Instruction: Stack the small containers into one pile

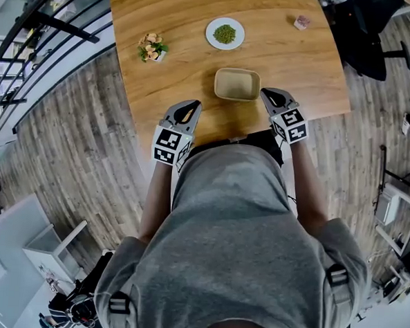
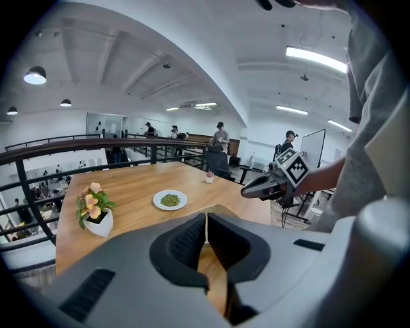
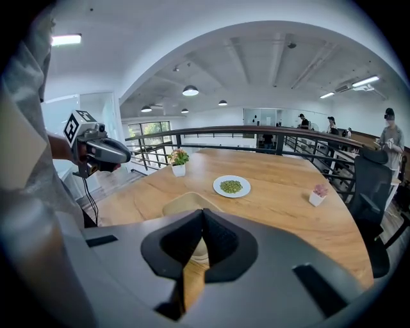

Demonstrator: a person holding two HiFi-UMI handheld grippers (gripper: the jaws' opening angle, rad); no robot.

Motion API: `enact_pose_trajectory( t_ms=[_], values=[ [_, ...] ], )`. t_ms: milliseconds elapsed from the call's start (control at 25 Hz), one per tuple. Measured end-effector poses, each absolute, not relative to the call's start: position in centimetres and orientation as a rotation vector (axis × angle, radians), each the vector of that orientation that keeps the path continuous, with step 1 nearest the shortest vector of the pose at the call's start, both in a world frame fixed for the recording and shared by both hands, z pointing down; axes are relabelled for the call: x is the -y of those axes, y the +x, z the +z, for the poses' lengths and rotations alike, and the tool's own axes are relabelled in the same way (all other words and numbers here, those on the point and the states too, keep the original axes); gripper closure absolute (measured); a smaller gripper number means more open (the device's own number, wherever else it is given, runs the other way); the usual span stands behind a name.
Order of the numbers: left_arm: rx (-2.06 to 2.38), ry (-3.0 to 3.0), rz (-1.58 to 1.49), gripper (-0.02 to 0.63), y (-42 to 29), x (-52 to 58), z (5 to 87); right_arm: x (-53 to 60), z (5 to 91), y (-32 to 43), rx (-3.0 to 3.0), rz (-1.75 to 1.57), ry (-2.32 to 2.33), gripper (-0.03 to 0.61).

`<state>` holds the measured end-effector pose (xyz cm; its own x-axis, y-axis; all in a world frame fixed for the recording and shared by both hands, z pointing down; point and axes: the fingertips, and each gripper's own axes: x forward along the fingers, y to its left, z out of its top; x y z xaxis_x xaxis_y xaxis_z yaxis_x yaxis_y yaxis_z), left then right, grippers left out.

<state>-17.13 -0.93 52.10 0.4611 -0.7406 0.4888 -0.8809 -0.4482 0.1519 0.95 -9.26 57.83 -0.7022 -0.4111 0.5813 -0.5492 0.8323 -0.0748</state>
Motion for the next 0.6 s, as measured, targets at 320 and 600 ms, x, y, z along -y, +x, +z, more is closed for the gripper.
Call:
enact_pose_trajectory(
  t_ms=[320, 600],
  values=[
    [1.392, 2.321, 0.489, 0.586, -16.7, 0.5, 51.8, 9.3, 58.0, 1.3, 2.447, 0.295, 0.681, 0.572],
    [1.382, 2.317, 0.498, 0.586, -17.0, -0.2, 52.1, 8.3, 58.0, 0.7, 2.441, 0.295, 0.670, 0.572]
  ],
)
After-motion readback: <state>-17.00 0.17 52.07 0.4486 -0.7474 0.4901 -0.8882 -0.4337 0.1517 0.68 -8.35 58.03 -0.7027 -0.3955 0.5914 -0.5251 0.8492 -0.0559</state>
